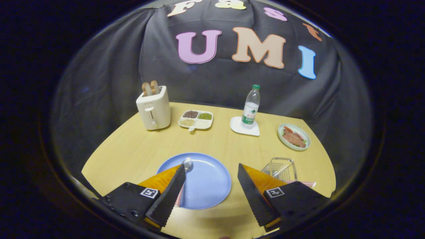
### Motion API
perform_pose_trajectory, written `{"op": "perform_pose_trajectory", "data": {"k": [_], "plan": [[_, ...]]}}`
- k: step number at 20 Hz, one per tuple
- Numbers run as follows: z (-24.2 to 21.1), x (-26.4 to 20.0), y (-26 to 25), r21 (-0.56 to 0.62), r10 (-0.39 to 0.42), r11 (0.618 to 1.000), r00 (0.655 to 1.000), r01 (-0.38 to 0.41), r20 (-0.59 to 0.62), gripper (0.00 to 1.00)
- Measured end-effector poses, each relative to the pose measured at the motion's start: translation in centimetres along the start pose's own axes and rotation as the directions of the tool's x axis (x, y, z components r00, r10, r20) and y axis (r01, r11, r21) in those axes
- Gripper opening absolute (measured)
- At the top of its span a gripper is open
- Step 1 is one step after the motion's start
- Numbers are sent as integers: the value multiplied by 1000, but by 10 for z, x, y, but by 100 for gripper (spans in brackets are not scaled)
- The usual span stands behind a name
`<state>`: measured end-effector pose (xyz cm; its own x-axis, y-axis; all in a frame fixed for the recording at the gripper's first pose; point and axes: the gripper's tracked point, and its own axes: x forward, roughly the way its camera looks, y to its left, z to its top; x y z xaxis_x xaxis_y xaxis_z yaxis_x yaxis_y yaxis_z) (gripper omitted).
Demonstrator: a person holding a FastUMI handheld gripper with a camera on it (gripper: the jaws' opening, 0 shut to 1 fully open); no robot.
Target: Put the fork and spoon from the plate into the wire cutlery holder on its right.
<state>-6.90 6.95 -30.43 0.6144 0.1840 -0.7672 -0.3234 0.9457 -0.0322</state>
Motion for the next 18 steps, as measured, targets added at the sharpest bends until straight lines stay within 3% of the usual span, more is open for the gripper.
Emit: {"op": "perform_pose_trajectory", "data": {"k": [18], "plan": [[-92, 51, 59, -71, 72, 993, 972, -90, -226, 100]]}}
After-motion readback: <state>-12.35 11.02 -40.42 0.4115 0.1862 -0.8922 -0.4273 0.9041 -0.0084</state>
